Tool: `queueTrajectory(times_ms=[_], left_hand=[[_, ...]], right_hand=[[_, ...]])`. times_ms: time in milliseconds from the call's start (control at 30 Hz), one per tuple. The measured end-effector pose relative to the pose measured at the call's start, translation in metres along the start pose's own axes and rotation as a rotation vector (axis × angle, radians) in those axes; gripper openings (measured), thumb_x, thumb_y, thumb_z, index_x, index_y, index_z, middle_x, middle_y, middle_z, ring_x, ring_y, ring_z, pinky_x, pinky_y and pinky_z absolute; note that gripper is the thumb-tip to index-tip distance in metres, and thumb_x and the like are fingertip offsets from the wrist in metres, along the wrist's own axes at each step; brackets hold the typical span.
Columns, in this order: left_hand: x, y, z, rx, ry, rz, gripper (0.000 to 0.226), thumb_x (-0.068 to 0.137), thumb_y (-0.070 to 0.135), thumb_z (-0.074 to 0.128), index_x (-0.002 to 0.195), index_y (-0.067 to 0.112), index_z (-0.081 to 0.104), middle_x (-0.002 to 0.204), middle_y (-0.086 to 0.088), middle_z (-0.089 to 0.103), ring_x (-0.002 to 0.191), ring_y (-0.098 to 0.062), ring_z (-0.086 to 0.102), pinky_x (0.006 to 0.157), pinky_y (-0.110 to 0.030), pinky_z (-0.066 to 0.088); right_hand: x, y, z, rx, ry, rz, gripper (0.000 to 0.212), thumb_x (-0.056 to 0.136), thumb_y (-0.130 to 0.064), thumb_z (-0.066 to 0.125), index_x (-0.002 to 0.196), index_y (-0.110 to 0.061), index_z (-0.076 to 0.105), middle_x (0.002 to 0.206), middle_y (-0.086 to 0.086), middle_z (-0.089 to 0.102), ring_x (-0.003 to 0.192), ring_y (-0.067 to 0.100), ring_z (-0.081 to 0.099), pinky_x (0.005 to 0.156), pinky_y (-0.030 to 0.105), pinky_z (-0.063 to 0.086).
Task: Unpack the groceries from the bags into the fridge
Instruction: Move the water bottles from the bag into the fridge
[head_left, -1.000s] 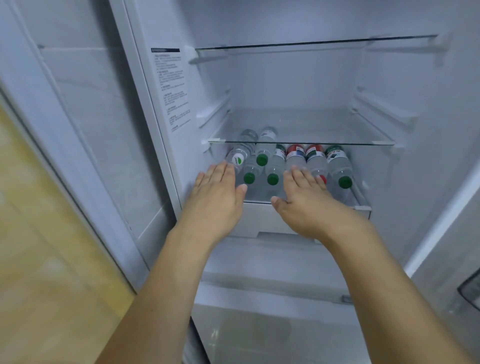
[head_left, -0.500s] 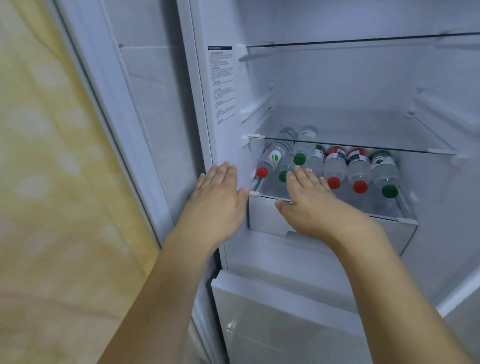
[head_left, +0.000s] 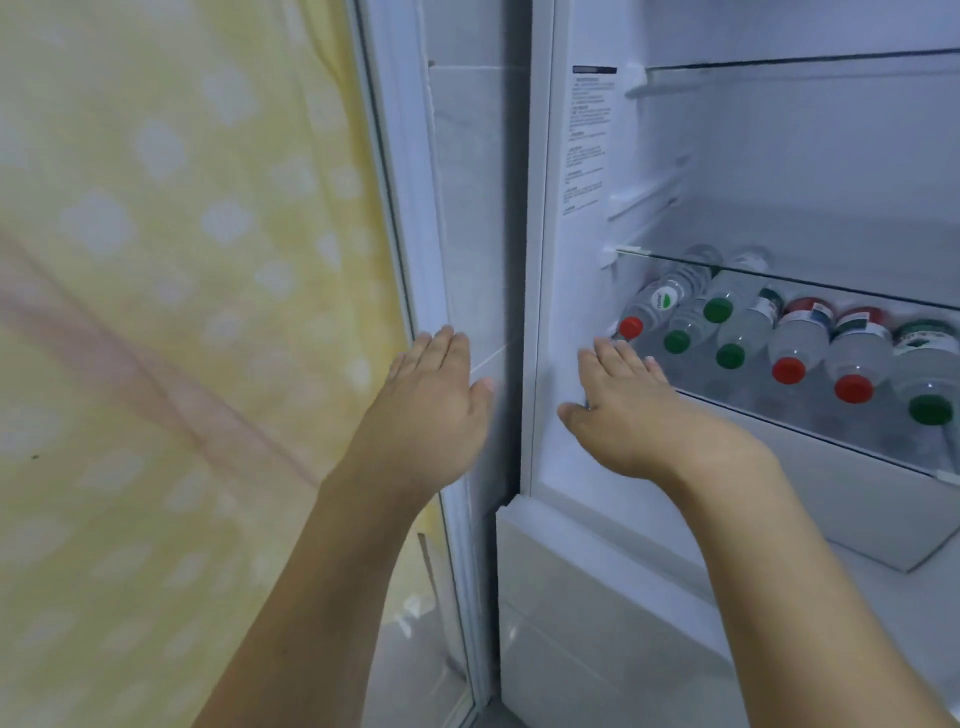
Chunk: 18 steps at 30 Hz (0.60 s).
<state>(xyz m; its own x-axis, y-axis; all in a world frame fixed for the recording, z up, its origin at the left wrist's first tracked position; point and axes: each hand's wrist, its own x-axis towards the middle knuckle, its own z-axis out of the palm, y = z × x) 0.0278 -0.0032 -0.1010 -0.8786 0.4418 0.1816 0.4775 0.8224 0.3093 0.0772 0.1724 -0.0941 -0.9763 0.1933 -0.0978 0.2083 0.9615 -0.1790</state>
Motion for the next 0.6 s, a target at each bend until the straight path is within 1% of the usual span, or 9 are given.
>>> queueTrajectory(times_ms=[133, 267, 400, 500, 600], left_hand=[[-0.02, -0.018, -0.013, 0.047, 0.028, -0.042, 0.059, 0.105, 0.037, 0.025, 0.156, 0.009, 0.011, 0.164, -0.007, 0.007, 0.151, -0.019, 0.001, 0.122, -0.037, 0.002], [-0.046, -0.038, -0.023, 0.045, 0.022, -0.107, 0.06, 0.106, 0.038, 0.025, 0.156, 0.01, 0.009, 0.164, -0.007, 0.005, 0.151, -0.019, 0.0, 0.123, -0.037, 0.002], [-0.075, -0.056, -0.035, 0.044, 0.017, -0.182, 0.06, 0.106, 0.038, 0.025, 0.156, 0.012, 0.008, 0.165, -0.003, 0.002, 0.151, -0.015, -0.001, 0.122, -0.034, 0.001], [-0.095, -0.064, -0.043, 0.058, 0.03, -0.213, 0.06, 0.105, 0.039, 0.025, 0.157, 0.015, 0.007, 0.165, 0.001, 0.001, 0.15, -0.01, -0.002, 0.121, -0.031, -0.001], [-0.115, -0.07, -0.052, 0.089, 0.052, -0.248, 0.06, 0.105, 0.039, 0.024, 0.157, 0.016, 0.005, 0.165, 0.002, 0.0, 0.15, -0.01, -0.003, 0.12, -0.03, -0.002]], right_hand=[[-0.006, -0.027, 0.005, 0.005, -0.007, -0.07, 0.066, 0.104, -0.037, 0.027, 0.155, -0.01, -0.004, 0.162, 0.007, -0.015, 0.149, 0.022, -0.015, 0.12, 0.037, -0.008], [-0.013, -0.054, 0.013, 0.006, -0.043, -0.124, 0.065, 0.104, -0.036, 0.027, 0.156, -0.011, -0.005, 0.162, 0.006, -0.016, 0.149, 0.021, -0.016, 0.119, 0.037, -0.008], [-0.02, -0.083, 0.021, 0.013, -0.077, -0.206, 0.065, 0.104, -0.033, 0.026, 0.155, -0.011, -0.006, 0.162, 0.006, -0.017, 0.149, 0.02, -0.017, 0.12, 0.037, -0.009], [-0.024, -0.104, 0.024, 0.007, -0.096, -0.258, 0.065, 0.105, -0.034, 0.026, 0.155, -0.011, -0.008, 0.162, 0.005, -0.019, 0.149, 0.02, -0.018, 0.12, 0.037, -0.009], [-0.029, -0.122, 0.025, 0.003, -0.1, -0.313, 0.066, 0.105, -0.036, 0.026, 0.155, -0.012, -0.008, 0.161, 0.005, -0.019, 0.149, 0.021, -0.018, 0.119, 0.037, -0.009]])
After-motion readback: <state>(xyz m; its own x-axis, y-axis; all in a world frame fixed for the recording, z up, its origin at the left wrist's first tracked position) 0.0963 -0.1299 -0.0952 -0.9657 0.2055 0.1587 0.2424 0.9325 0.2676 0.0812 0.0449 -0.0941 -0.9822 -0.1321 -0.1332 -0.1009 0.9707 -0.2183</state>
